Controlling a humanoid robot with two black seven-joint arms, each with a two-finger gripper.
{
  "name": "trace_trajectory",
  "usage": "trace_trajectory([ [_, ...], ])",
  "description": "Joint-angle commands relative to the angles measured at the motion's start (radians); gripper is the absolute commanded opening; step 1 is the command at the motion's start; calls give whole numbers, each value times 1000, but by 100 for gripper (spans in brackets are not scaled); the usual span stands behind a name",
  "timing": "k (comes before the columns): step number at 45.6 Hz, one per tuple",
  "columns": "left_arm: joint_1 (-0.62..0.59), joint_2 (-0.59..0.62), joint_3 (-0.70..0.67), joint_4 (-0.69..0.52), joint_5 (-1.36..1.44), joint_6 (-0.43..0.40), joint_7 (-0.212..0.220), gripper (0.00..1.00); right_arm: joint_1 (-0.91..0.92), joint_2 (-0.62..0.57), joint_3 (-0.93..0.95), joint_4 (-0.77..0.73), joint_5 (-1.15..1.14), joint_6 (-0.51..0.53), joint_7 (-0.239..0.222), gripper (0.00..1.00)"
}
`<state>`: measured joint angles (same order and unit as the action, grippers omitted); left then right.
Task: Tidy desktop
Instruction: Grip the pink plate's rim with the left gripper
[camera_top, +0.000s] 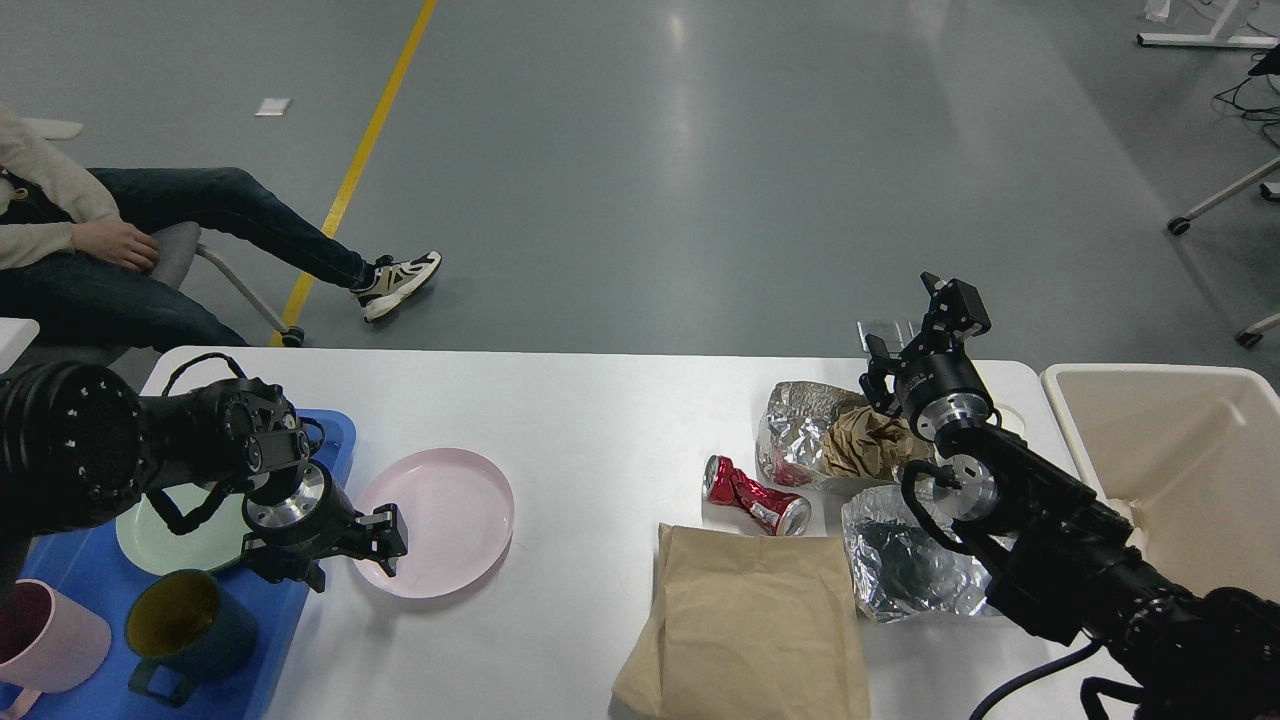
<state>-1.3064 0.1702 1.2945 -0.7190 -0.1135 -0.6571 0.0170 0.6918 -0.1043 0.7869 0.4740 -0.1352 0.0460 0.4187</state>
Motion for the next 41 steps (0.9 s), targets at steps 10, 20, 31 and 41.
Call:
trace_trajectory([
  [10, 47, 0, -34, 29, 0, 68, 0, 74, 0, 0, 0, 0, 0, 0, 0, 100],
  [20, 53, 0, -34, 30, 0, 85, 0, 60, 0, 0, 0, 0, 0, 0, 0, 100],
  [31, 59, -1, -44, 32, 1, 71, 1, 45, 0, 0, 0, 0, 0, 0, 0, 100],
  [41, 61, -5, -46, 33, 3, 71, 1, 35, 0, 0, 0, 0, 0, 0, 0, 100],
])
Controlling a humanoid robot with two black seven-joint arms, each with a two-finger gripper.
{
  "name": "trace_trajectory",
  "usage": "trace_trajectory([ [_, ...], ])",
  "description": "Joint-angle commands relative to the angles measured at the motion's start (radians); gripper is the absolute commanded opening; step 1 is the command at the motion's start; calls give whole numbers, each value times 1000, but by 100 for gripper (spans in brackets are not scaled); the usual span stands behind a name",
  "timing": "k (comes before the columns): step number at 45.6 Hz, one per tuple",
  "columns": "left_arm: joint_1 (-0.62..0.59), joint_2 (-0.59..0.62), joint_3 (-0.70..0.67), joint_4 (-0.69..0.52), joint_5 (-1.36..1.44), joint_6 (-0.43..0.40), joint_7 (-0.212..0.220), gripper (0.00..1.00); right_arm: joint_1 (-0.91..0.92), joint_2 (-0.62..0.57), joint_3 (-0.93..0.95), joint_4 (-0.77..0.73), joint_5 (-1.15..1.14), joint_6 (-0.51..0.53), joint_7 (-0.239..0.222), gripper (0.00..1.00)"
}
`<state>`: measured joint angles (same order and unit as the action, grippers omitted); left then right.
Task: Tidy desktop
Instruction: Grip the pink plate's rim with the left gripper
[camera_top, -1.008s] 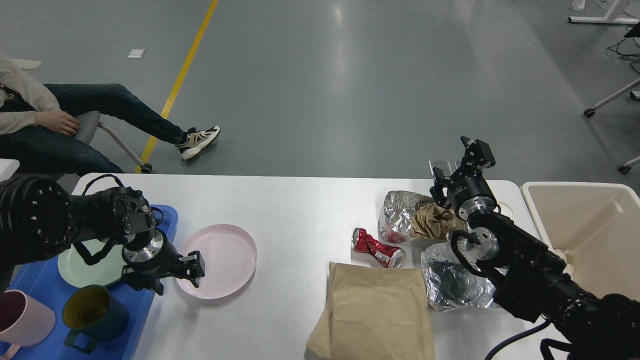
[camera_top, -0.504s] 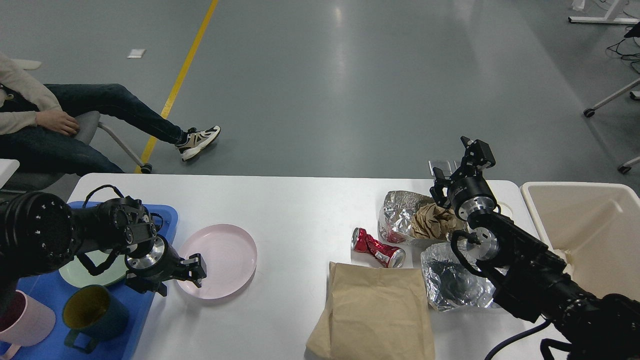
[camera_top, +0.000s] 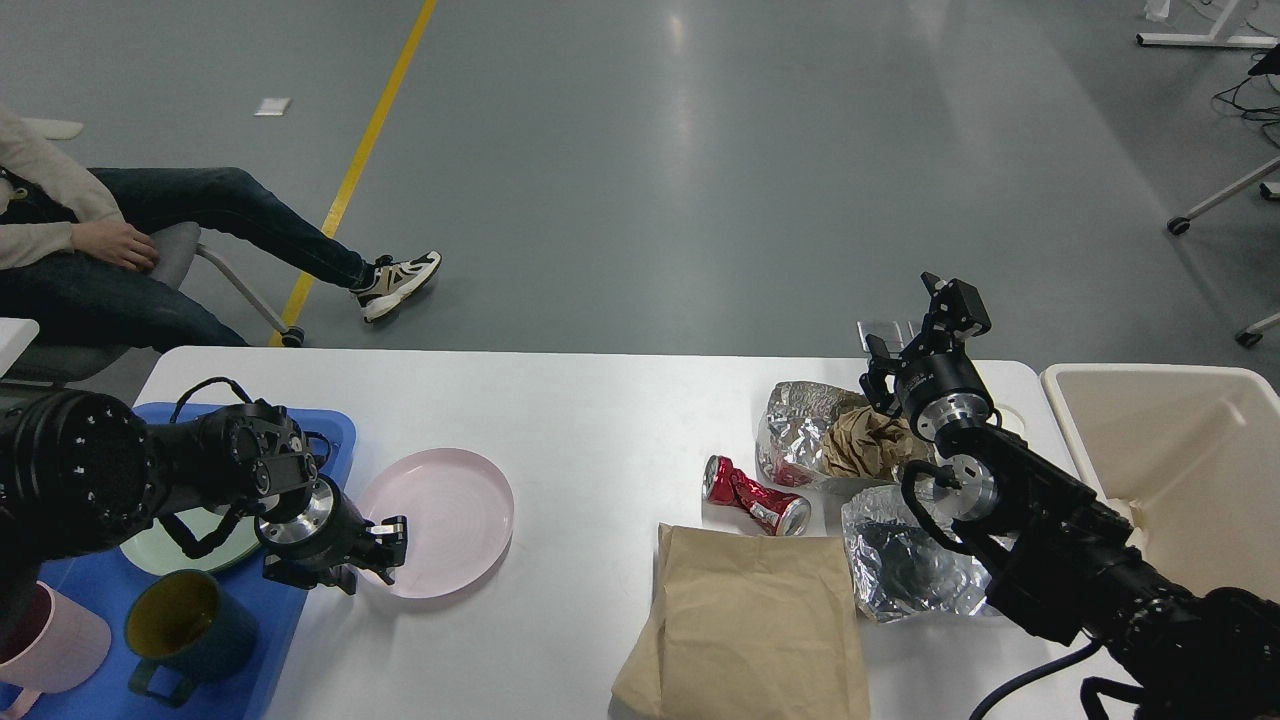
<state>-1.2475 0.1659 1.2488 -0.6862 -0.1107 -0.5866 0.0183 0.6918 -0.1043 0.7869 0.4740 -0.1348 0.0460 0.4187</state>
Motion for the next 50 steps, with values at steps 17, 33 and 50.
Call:
trace_trajectory([
  [17, 2, 3, 0, 1, -1, -35, 0, 20, 0, 0, 0, 0, 0, 0, 0, 100],
  [33, 2, 4, -2, 1, -1, -76, 41, 0, 0, 0, 0, 0, 0, 0, 0, 100],
  [50, -18, 4, -9, 1, -1, -87, 51, 0, 0, 0, 0, 0, 0, 0, 0, 100],
])
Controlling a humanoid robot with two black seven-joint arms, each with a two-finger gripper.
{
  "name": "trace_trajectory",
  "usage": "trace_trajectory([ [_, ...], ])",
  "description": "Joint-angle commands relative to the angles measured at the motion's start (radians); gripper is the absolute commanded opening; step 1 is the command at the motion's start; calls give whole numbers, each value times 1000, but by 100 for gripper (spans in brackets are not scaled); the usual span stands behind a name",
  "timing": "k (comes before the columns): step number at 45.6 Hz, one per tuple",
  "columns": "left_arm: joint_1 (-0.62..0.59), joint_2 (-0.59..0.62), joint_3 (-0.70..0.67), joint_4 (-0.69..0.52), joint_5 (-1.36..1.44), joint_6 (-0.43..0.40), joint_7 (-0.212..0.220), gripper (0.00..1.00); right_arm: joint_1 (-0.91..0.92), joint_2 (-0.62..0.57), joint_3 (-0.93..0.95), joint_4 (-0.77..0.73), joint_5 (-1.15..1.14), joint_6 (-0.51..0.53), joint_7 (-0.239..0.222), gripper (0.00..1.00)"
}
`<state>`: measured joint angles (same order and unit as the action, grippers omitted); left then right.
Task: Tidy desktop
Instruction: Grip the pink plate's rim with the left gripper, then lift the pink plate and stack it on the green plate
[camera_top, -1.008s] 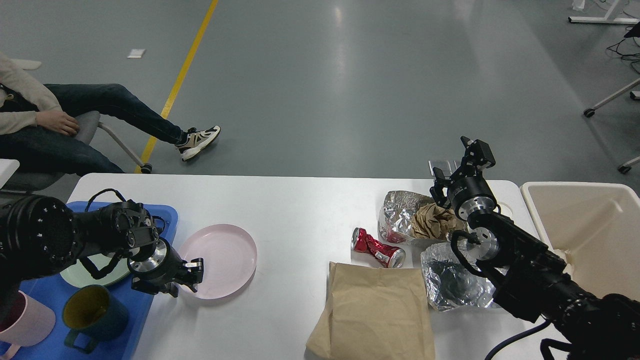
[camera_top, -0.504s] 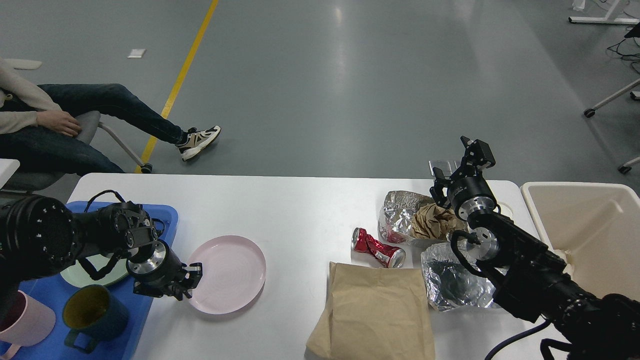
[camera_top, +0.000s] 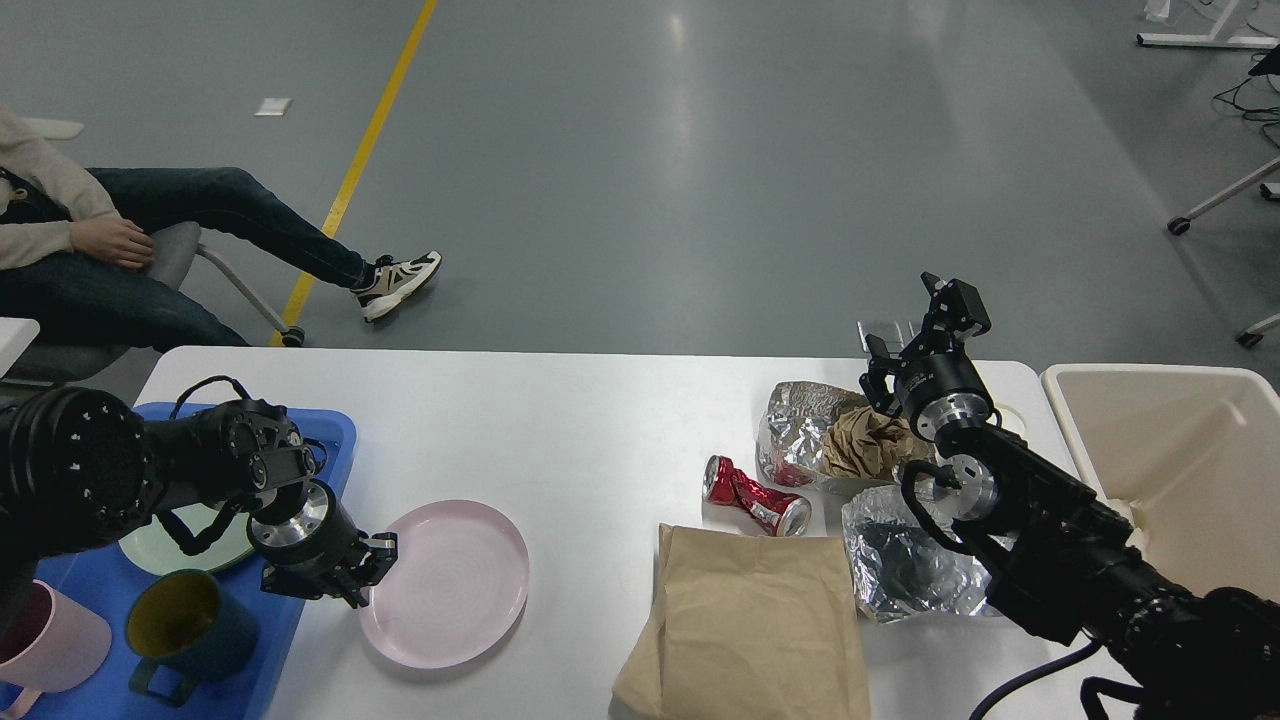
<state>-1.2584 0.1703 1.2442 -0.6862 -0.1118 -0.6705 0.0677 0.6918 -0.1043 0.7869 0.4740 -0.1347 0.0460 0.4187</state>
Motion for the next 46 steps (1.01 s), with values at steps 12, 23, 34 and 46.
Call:
trace_trajectory([
  [12, -90, 49, -8, 25, 0, -101, 1, 0, 0, 0, 0, 0, 0, 0, 0, 100],
  [23, -147, 113, -8, 88, 0, -222, 0, 0, 0, 0, 0, 0, 0, 0, 0, 100],
  [34, -211, 267, -8, 116, 0, -225, 0, 0, 0, 0, 0, 0, 0, 0, 0, 100],
  [46, -190, 382, -6, 275, 3, -225, 17, 0, 0, 0, 0, 0, 0, 0, 0, 100],
])
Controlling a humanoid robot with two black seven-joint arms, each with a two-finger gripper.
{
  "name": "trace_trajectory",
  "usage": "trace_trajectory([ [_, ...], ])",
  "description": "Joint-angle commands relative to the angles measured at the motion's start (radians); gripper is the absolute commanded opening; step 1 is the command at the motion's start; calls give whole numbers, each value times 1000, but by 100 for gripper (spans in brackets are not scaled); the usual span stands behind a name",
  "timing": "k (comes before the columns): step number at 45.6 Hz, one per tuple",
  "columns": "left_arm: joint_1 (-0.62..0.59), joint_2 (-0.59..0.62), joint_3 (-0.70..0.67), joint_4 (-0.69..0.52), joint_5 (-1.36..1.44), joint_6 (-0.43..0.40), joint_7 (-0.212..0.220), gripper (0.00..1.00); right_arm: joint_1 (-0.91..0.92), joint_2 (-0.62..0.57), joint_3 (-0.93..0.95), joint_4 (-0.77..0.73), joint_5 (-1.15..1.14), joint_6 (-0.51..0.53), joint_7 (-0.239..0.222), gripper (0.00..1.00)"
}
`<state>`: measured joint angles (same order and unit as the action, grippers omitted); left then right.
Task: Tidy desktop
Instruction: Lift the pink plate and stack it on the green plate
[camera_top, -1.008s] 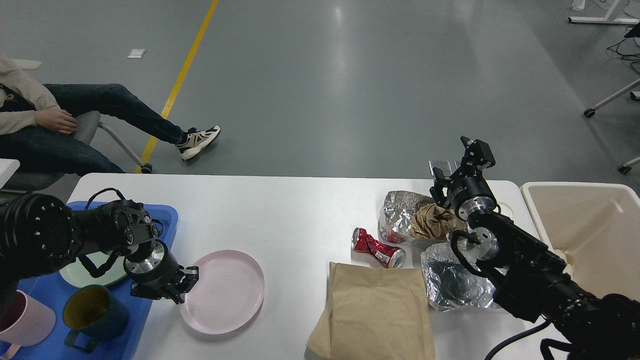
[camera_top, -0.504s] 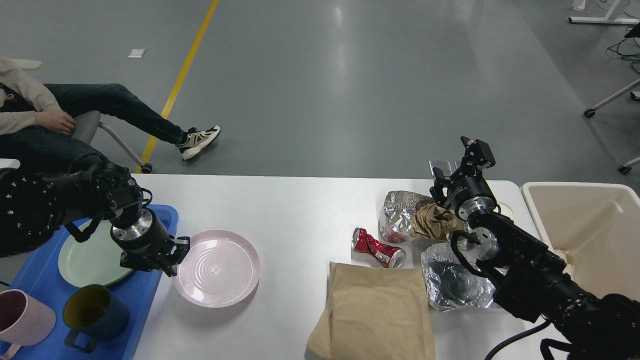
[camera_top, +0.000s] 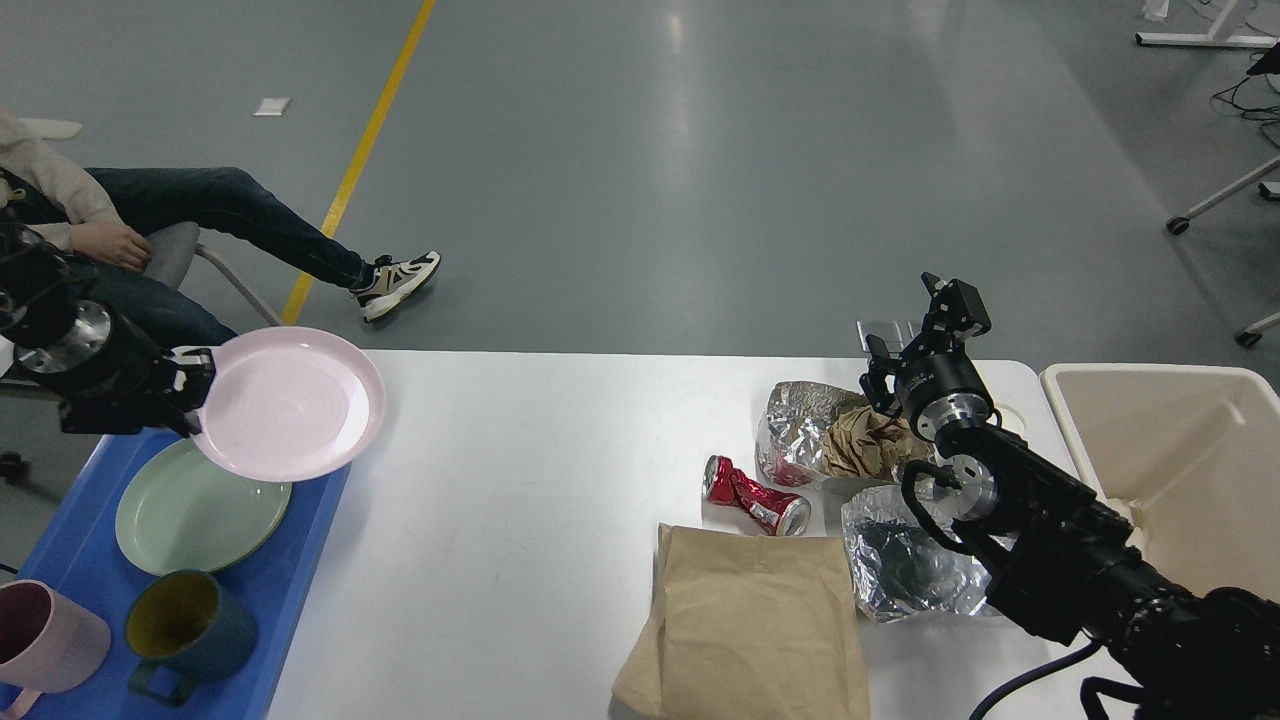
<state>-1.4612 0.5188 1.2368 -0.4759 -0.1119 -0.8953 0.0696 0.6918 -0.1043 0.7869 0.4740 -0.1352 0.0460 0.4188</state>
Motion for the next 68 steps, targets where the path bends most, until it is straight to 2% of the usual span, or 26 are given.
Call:
trace_trajectory([
  [1, 22, 36, 0, 74, 3, -1, 21, 0, 0, 0, 0, 0, 0, 0, 0, 100],
  [5, 70, 40, 0, 118, 0, -10, 33, 0, 0, 0, 0, 0, 0, 0, 0, 100],
  [18, 206, 40, 0, 269, 0, -53, 33, 0, 0, 0, 0, 0, 0, 0, 0, 100],
  [49, 329, 21, -62, 319, -2, -50, 33, 1, 0, 0, 0, 0, 0, 0, 0, 100],
  [58, 331, 21, -68, 330, -2, -40, 33, 6, 0, 0, 0, 0, 0, 0, 0, 100],
  [62, 343, 20, -71, 333, 0, -34, 33, 12, 0, 0, 0, 0, 0, 0, 0, 100],
  [68, 354, 18, -86, 333, 0, 18, 35, 35, 0, 0, 0, 0, 0, 0, 0, 100],
])
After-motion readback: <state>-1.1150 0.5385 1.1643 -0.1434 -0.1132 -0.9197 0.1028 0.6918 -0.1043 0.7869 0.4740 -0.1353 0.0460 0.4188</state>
